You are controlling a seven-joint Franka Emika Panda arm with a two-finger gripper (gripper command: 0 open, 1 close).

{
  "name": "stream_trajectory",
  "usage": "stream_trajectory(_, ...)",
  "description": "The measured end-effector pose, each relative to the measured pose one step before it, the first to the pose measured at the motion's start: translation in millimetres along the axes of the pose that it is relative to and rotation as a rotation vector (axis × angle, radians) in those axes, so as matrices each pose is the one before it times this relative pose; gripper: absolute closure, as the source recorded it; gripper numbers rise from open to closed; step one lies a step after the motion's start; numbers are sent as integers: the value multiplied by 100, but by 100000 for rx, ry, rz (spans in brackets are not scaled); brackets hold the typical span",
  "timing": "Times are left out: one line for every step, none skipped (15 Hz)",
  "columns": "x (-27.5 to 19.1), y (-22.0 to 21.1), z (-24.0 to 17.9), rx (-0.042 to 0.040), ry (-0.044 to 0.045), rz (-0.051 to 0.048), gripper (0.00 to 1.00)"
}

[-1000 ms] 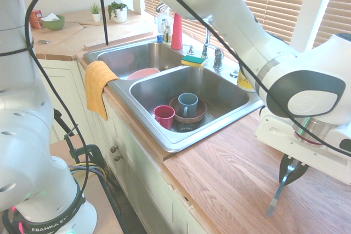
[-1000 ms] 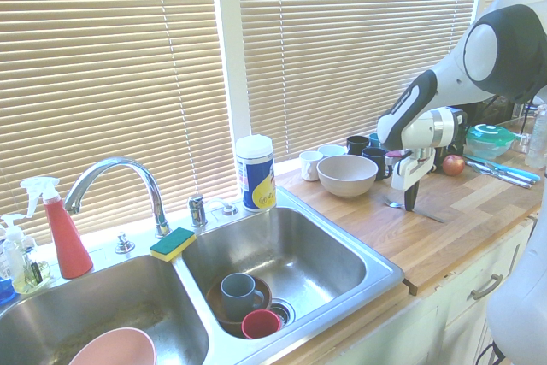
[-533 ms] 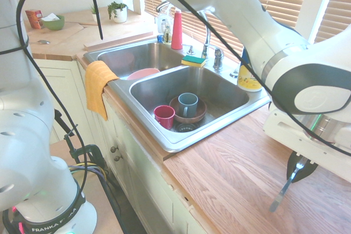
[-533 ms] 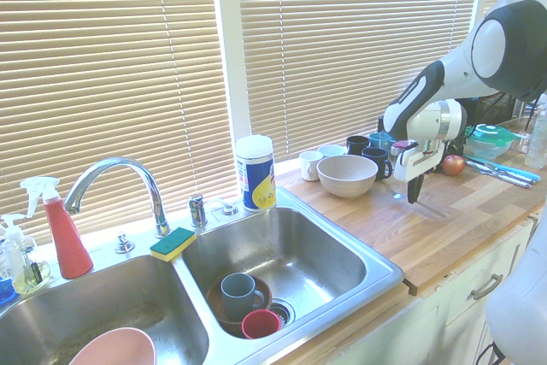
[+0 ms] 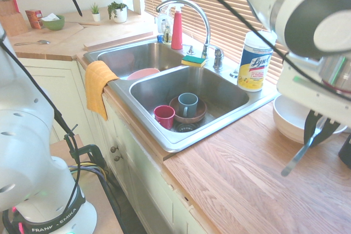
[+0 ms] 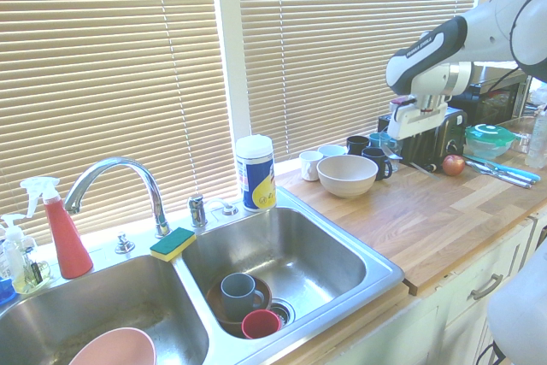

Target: Put the fork into the sink

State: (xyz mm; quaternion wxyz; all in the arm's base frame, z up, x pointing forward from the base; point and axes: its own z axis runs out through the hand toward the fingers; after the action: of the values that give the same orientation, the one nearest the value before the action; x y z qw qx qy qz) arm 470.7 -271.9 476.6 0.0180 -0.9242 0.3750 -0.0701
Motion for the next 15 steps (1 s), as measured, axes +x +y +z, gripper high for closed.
stream_trajectory(-703,-1966,-257,-934,-69,394,100)
stream_trajectory(-967,-2584,294,-1220,-572,1326,100)
stream_trajectory(-1244,-2939,598,-785,-108,2050,100)
stream_trajectory(-1601,-3192,774,-145,28,1825,100)
stream_trajectory(-2054,-3180,768,111,-50,1192,100)
stream_trajectory(-2127,-2796,893,28,-360,712,100)
stream_trajectory(-1993,-2332,927,519,-126,262,100)
stream_trajectory(-1838,-1991,1171,607,-126,528,100)
stream_trajectory(-1610,-1605,1309,570,-148,719,100)
stream_trajectory(-1498,-1335,1352,312,-408,233,100)
stream_trajectory(-1466,-1135,1409,247,-522,-127,100)
stream_trajectory(-1330,-865,1318,-21,-647,-404,100)
stream_trajectory(-1178,-857,875,-2,-545,-984,100)
stream_trajectory(-976,-734,586,236,-254,-615,100)
stream_trajectory(-772,-447,596,-21,99,-187,100)
